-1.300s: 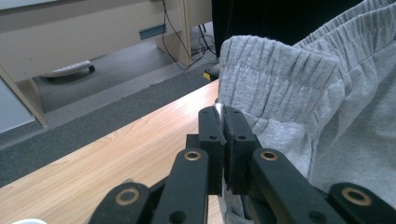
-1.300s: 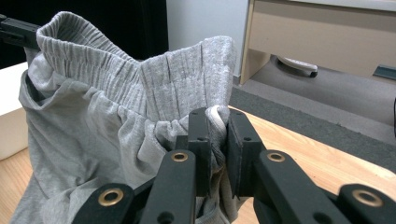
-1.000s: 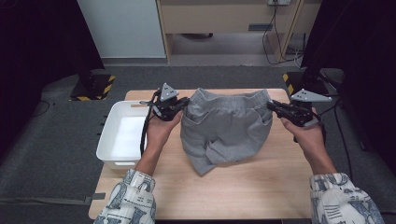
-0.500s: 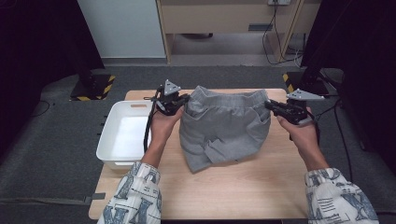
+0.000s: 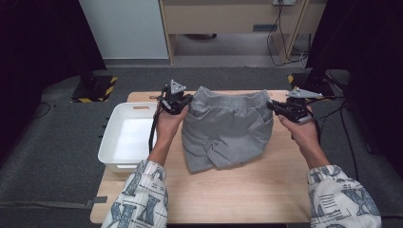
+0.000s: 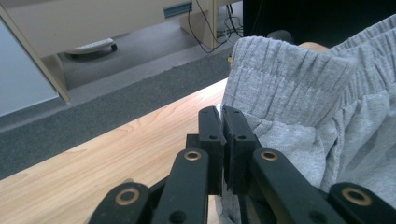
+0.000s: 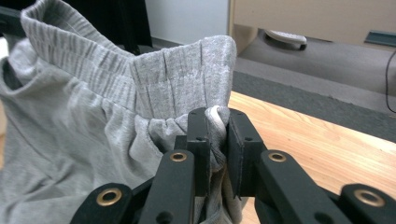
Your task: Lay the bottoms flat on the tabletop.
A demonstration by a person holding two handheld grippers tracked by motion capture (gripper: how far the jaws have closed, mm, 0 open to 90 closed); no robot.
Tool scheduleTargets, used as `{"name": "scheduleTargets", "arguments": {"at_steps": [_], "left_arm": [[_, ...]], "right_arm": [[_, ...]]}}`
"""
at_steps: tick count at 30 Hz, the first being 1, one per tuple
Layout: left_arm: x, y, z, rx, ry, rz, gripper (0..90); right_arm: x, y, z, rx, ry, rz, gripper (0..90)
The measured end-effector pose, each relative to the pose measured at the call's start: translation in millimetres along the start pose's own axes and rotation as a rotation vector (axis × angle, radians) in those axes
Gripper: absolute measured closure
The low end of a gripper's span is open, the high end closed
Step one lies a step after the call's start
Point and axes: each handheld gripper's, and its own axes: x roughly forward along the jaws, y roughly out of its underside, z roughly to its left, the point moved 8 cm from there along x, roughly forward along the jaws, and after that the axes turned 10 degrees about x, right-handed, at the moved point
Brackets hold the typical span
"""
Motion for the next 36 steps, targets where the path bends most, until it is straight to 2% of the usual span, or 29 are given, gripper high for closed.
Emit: {"name": "scheduleTargets", "arguments": {"at_steps": [5, 11, 14, 15, 17, 20, 23, 26, 32, 36], "left_arm": [[15.7, 8.1, 3.5, -0.016, -0.009, 0.030, 87.1], [26.6, 7.4, 5.2, -0.013, -0.023, 0.042, 87.1], [34.3, 10.5, 6.9, -0.016, -0.042, 0.073, 86.3], [36.0, 11.6, 8.0, -0.020, -0.055, 0.080, 82.9], [38.5, 14.5, 11.3, -0.046, -0.077, 0.091, 67.5], [37.8, 17.8, 13.4, -0.039, -0.084, 0.099, 60.5], [36.9, 23.6, 14.7, -0.050, -0.078, 0.115, 54.1], [36.9, 26.7, 13.0, -0.055, -0.071, 0.120, 50.3], [36.3, 30.0, 5.6, -0.050, -0.046, 0.124, 43.6], [35.0, 31.3, 1.0, -0.054, -0.020, 0.128, 35.0]], "right_arm": [[14.8, 3.0, -8.5, 0.028, 0.013, 0.023, 80.7], [30.8, 0.9, -15.5, 0.038, 0.034, 0.048, 80.5], [39.3, 2.0, -21.4, 0.042, 0.065, 0.058, 78.9], [42.2, 3.4, -23.6, 0.046, 0.076, 0.064, 76.0], [47.2, 6.6, -29.5, 0.050, 0.109, 0.072, 62.9], [52.1, 16.6, -35.6, 0.062, 0.121, 0.109, 51.6], [51.6, 23.7, -37.1, 0.039, 0.137, 0.131, 45.9], [50.7, 27.8, -34.9, 0.053, 0.118, 0.138, 40.4], [50.7, 35.1, -27.3, 0.030, 0.102, 0.171, 31.3], [50.8, 35.2, -22.1, 0.027, 0.090, 0.173, 24.4]]}}
